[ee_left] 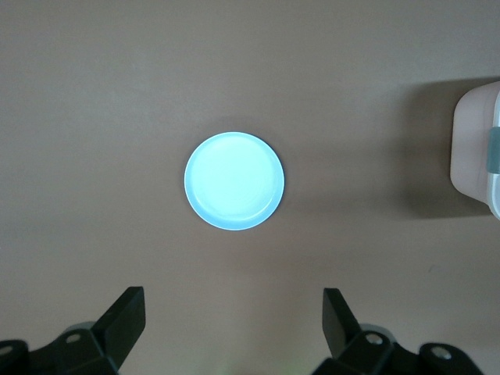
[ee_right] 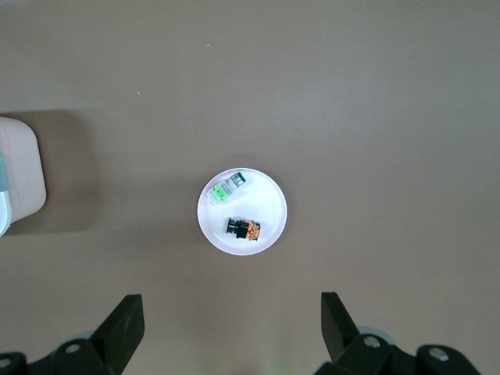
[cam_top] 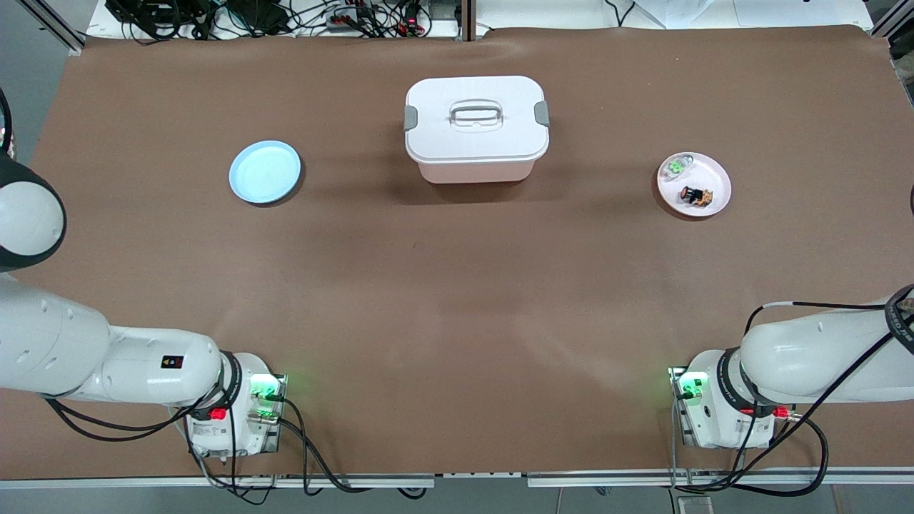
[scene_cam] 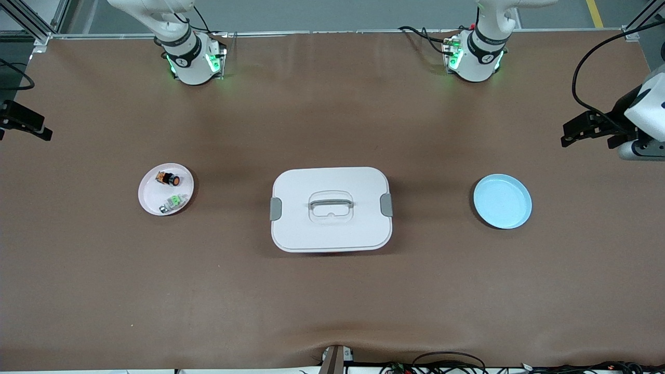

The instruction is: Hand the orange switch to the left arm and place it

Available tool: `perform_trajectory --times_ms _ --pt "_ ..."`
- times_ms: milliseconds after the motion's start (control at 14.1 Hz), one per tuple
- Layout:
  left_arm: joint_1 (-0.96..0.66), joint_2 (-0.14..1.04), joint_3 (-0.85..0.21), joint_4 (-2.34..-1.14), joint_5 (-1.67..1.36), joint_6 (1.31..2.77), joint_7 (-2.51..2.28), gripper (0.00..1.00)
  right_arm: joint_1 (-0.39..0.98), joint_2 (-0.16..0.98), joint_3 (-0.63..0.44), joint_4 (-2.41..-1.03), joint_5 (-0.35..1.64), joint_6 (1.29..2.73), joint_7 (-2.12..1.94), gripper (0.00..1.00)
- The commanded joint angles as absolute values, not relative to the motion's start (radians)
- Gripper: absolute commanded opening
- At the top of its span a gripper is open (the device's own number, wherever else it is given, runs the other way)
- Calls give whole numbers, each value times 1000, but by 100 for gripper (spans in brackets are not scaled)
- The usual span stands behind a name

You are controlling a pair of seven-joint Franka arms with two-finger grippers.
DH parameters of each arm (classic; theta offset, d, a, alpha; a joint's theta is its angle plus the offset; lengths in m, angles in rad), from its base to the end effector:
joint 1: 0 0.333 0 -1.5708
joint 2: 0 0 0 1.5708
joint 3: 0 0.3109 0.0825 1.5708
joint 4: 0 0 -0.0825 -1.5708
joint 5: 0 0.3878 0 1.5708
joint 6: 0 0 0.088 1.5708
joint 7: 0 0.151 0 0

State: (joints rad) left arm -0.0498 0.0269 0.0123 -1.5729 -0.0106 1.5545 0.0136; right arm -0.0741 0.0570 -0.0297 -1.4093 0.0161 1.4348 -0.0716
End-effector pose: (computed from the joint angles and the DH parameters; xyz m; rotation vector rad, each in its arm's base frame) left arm 0.5615 -0.0228 0.5580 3.1300 -0.0799 -0.0711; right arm 0.5577 -0.0550 0.6075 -3.1239 0.0472 0.0470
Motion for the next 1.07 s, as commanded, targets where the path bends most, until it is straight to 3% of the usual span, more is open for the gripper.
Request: perform_trajectory --times_ms 0,995 --pt "-46 31 9 -1555 9 1537 23 100 -86 38 -21 -1427 3 1440 -83 100" --pt "-46 31 9 -1555 8 1537 18 100 -94 71 -26 -1416 2 1453 -83 100"
